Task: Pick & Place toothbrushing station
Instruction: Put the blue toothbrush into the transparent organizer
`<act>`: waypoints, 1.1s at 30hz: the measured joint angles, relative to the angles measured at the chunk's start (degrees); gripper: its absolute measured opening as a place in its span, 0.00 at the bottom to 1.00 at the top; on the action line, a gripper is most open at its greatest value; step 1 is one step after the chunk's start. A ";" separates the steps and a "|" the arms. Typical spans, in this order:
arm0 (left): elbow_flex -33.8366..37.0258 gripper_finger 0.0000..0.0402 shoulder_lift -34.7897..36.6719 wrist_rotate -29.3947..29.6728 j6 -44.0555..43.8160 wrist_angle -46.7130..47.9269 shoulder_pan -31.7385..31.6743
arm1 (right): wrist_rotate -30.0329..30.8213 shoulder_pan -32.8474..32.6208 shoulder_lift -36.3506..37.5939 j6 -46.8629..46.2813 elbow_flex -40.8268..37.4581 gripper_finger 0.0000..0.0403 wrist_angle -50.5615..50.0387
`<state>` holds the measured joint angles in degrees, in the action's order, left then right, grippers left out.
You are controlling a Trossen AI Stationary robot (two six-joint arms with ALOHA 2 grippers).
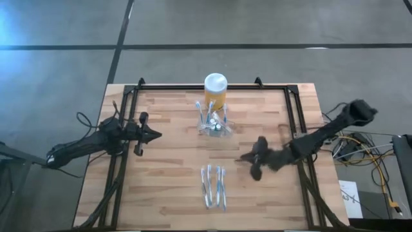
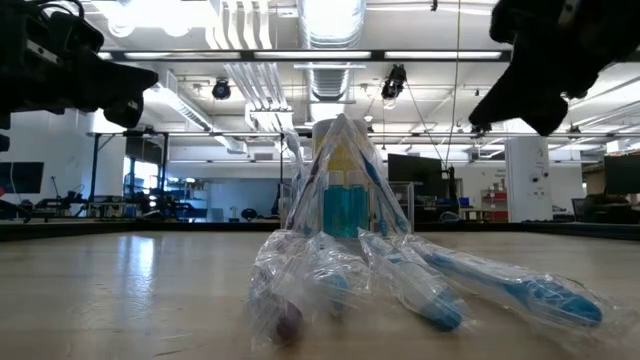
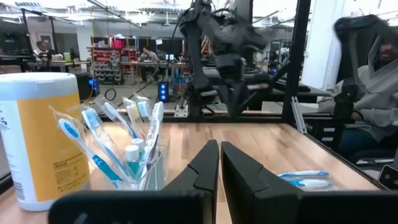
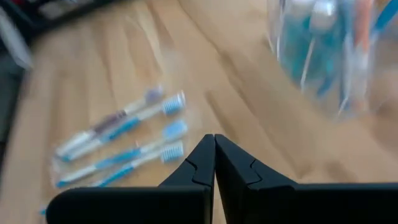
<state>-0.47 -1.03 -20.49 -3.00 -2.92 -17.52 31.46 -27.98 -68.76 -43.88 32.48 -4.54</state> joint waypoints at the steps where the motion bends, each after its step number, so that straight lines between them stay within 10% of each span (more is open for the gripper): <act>1: 0.00 0.06 -0.09 0.00 -0.12 0.01 0.00 | 0.51 -0.86 -3.36 -3.34 3.08 0.02 -3.88; 7: 0.02 0.06 -0.77 0.00 -1.66 0.09 0.00 | -2.64 -1.73 -20.33 -17.24 19.25 0.02 -20.51; 21: 0.09 0.06 -1.83 -0.29 -1.67 0.24 -0.01 | -14.34 -0.37 -43.83 -13.16 46.22 0.03 -31.77; 33: 0.13 0.06 -5.66 -1.09 -1.63 0.24 -0.01 | -18.33 1.90 -48.58 -25.96 51.67 0.37 -35.96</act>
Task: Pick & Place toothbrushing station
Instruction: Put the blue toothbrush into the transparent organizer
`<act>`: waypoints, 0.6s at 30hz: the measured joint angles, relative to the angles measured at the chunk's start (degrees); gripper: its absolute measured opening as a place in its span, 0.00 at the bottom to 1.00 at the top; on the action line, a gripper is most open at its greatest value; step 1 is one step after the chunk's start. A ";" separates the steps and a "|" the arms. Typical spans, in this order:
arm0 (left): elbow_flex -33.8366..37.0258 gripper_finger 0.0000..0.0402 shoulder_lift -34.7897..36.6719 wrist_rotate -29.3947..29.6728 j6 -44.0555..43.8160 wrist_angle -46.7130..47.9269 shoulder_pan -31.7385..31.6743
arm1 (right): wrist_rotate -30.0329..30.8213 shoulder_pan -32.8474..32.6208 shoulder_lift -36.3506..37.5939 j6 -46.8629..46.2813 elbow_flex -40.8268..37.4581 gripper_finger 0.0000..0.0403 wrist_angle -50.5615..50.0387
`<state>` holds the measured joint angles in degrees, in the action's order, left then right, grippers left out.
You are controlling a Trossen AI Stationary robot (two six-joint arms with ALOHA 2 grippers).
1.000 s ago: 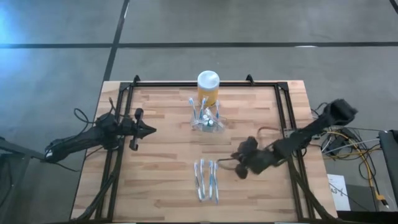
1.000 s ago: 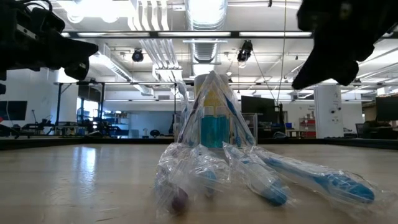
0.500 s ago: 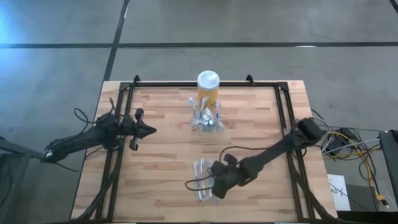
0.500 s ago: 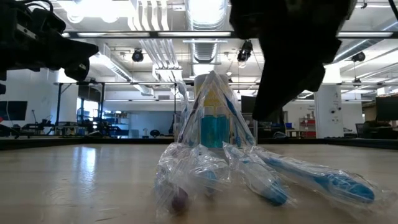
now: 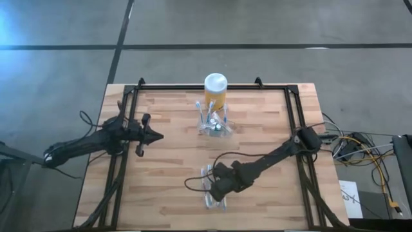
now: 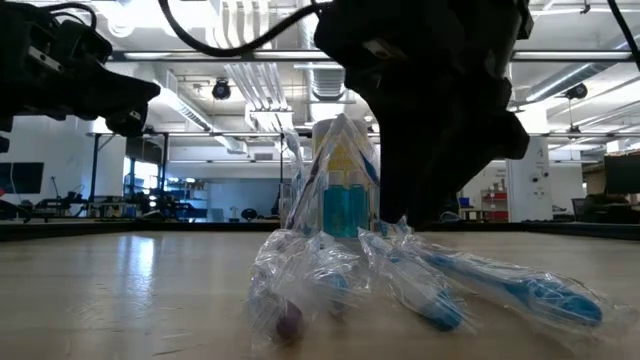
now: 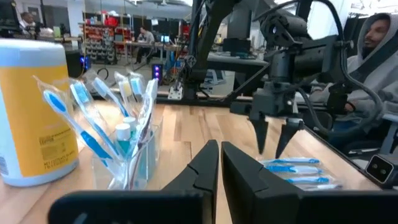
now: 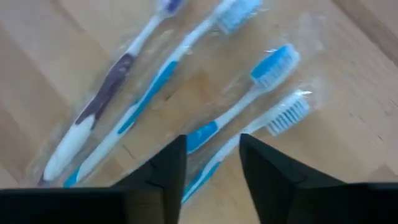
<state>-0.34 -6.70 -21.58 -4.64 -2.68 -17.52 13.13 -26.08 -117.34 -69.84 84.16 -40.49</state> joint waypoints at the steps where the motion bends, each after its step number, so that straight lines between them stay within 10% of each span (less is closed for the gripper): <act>1: 0.00 0.06 -0.52 0.00 -0.01 0.00 -0.01 | 0.23 0.13 0.06 -1.04 -0.31 0.41 -0.08; 10: 0.00 0.06 -3.42 -0.02 -0.32 0.02 0.00 | 0.25 0.50 0.09 -3.74 -0.87 0.56 -2.66; 18: 0.00 0.06 -3.72 -0.04 -2.28 0.01 0.01 | -2.74 -0.73 1.38 -0.31 -0.89 0.47 -6.03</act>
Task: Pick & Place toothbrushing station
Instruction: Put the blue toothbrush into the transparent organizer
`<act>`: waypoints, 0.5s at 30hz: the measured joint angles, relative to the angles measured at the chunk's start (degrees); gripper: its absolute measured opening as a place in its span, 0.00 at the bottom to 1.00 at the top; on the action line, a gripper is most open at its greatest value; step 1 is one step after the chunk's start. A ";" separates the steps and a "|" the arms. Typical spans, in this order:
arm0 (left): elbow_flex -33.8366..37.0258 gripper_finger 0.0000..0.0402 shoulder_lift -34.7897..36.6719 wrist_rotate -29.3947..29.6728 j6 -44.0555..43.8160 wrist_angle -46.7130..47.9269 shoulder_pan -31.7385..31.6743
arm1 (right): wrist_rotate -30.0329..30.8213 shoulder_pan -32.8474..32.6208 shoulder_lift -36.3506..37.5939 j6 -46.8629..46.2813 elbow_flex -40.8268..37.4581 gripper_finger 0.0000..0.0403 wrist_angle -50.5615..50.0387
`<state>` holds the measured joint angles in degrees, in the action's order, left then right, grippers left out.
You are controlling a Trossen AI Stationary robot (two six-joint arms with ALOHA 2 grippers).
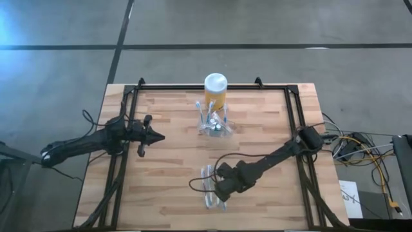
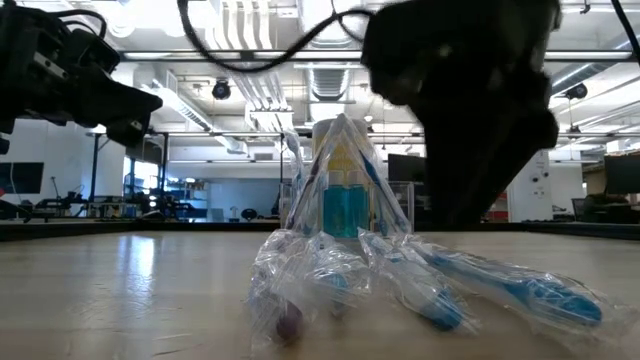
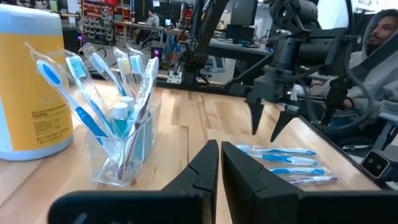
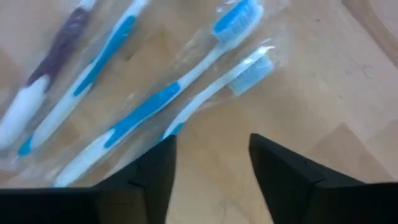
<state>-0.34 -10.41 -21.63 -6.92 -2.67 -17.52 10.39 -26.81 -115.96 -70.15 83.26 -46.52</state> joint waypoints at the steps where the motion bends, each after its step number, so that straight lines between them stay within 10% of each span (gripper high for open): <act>1: 0.00 0.06 0.00 0.01 -0.28 -0.01 -0.02 | -0.06 -0.27 0.41 0.36 0.00 0.43 0.01; 9: 0.00 0.06 0.02 0.00 -1.11 -0.01 0.00 | 2.07 -2.34 4.29 9.81 -0.02 0.05 -0.06; 15: 0.00 0.06 0.02 -0.01 -1.11 -0.01 0.00 | 4.61 -4.13 7.49 14.90 -0.07 0.03 -3.73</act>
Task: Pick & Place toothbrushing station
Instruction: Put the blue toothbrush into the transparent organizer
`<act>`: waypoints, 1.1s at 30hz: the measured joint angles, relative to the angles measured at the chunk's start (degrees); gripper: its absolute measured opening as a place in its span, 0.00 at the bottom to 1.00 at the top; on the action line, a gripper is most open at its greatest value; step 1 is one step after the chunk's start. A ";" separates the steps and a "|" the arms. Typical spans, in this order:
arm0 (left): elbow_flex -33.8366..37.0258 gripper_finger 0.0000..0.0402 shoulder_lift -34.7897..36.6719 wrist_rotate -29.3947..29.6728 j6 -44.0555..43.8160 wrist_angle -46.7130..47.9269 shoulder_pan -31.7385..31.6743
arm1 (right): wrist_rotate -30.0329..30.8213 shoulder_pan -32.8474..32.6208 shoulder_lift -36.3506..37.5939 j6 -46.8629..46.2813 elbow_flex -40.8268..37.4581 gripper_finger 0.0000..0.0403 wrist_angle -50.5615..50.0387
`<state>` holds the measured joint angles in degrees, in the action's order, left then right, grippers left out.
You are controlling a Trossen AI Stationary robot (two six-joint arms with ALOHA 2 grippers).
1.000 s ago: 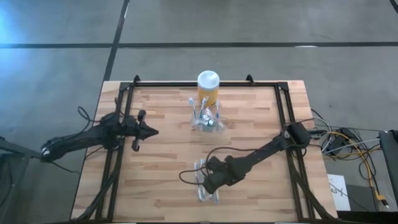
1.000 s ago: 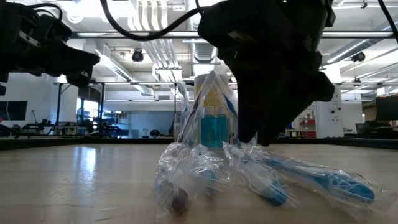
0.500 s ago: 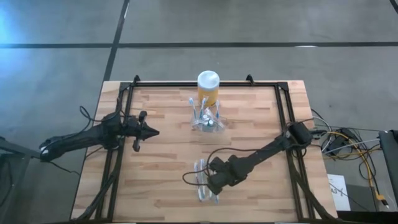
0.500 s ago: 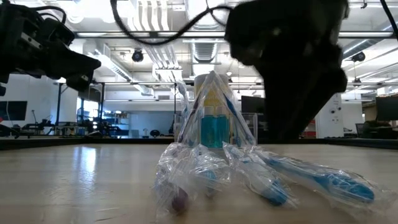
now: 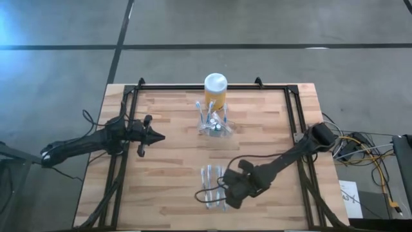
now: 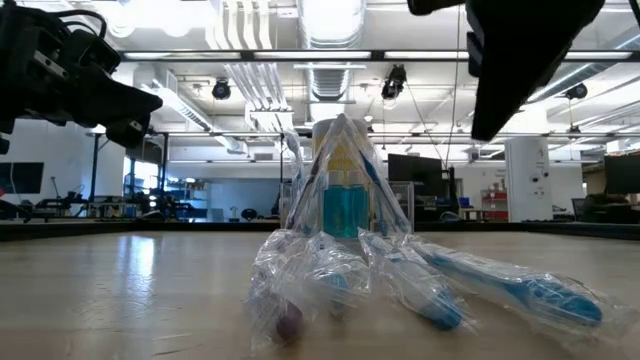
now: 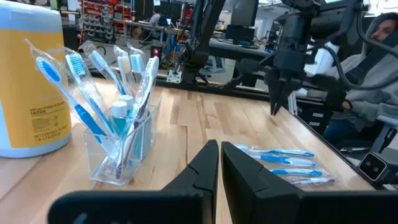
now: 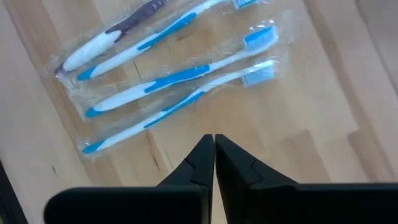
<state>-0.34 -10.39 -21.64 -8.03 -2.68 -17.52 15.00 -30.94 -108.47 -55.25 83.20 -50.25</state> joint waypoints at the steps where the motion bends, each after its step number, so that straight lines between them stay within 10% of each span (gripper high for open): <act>1: 0.00 0.06 0.00 -0.01 0.02 0.02 0.00 | -0.02 -0.07 0.44 -0.02 0.00 0.03 -0.48; 12: 0.00 0.06 -0.15 -0.01 0.02 0.00 0.00 | -1.95 -0.17 -0.44 3.11 -0.17 0.06 0.91; 33: 0.00 0.06 -0.17 -0.19 -0.42 0.00 0.00 | -3.10 -0.17 -0.01 4.25 -0.15 0.58 3.63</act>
<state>-0.34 -10.57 -21.82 -8.45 -2.68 -17.52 11.90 -31.11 -108.49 -51.00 83.05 -46.62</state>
